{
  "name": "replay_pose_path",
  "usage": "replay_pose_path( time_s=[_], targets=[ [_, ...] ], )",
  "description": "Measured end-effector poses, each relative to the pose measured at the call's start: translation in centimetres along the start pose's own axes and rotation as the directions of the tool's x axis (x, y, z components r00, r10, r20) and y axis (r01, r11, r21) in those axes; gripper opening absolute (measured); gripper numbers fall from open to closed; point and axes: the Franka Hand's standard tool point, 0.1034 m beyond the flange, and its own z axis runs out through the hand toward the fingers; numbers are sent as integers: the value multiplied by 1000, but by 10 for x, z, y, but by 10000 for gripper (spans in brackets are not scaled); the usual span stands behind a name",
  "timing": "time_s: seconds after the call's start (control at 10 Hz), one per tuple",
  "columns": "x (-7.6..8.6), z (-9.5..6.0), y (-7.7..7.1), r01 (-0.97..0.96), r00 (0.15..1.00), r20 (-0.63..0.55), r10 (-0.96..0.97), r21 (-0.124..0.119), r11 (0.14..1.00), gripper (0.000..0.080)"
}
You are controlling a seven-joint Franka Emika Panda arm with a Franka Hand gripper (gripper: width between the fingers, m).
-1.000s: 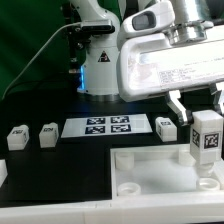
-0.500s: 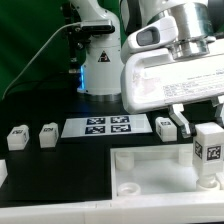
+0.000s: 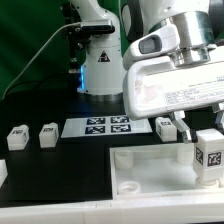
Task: Assemble one leg
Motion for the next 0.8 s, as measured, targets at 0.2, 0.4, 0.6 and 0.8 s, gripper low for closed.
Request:
replay_pose_path(
  time_s=[0.2, 0.4, 0.6, 0.8],
  targets=[
    [-1, 2, 0, -35, 999, -38, 35, -9, 999, 294],
    [-1, 2, 0, -68, 995, -72, 66, -21, 997, 294],
    [-1, 2, 1, -72, 995, -75, 70, -23, 997, 294],
    [-1, 2, 1, -71, 995, -75, 69, -23, 997, 404]
  ],
)
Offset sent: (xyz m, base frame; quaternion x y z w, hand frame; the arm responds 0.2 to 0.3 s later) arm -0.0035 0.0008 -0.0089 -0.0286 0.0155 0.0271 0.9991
